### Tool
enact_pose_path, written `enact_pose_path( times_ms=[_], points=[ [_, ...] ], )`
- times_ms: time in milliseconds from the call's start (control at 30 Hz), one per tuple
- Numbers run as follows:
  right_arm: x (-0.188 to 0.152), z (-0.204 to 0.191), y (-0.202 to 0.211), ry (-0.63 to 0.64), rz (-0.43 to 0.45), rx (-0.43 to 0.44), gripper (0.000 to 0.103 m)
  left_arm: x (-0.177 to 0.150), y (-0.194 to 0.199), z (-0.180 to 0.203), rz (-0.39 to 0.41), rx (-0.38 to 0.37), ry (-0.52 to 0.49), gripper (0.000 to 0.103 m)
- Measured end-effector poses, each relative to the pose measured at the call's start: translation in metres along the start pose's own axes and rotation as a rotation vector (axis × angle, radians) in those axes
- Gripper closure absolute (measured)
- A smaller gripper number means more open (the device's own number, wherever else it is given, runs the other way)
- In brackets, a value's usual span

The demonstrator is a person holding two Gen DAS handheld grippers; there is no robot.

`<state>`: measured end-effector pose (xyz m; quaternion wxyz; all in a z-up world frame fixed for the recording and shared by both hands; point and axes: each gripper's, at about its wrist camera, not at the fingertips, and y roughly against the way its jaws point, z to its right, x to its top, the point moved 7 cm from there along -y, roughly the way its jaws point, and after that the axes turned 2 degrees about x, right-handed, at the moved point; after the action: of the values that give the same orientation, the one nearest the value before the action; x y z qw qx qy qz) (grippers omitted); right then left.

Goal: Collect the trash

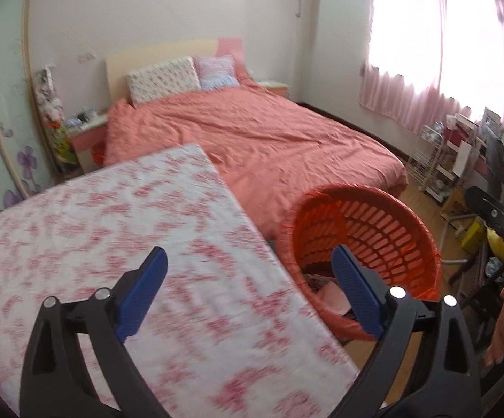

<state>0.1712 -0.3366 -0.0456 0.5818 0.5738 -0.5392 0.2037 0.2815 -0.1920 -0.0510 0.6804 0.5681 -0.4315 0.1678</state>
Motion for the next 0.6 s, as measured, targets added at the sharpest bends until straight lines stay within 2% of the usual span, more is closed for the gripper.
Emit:
enact_pose_path(
  times_ms=[100, 300, 400, 600],
  points=[
    [-0.003, -0.011, 0.019, 0.045, 0.022, -0.045, 0.002, -0.007, 0.032, -0.019, 0.045, 0.049, 0.006, 0.004],
    [-0.019, -0.036, 0.059, 0.175, 0.069, -0.145, 0.002, -0.032, 0.092, -0.050, 0.109, 0.161, 0.027, 0.004],
    [-0.033, -0.048, 0.082, 0.227, 0.093, -0.167, 0.002, -0.051, 0.118, -0.066, 0.123, 0.206, 0.066, 0.004],
    [-0.054, -0.058, 0.122, 0.248, 0.173, -0.206, 0.002, -0.089, 0.152, -0.090, 0.135, 0.269, 0.166, 0.004]
  ],
)
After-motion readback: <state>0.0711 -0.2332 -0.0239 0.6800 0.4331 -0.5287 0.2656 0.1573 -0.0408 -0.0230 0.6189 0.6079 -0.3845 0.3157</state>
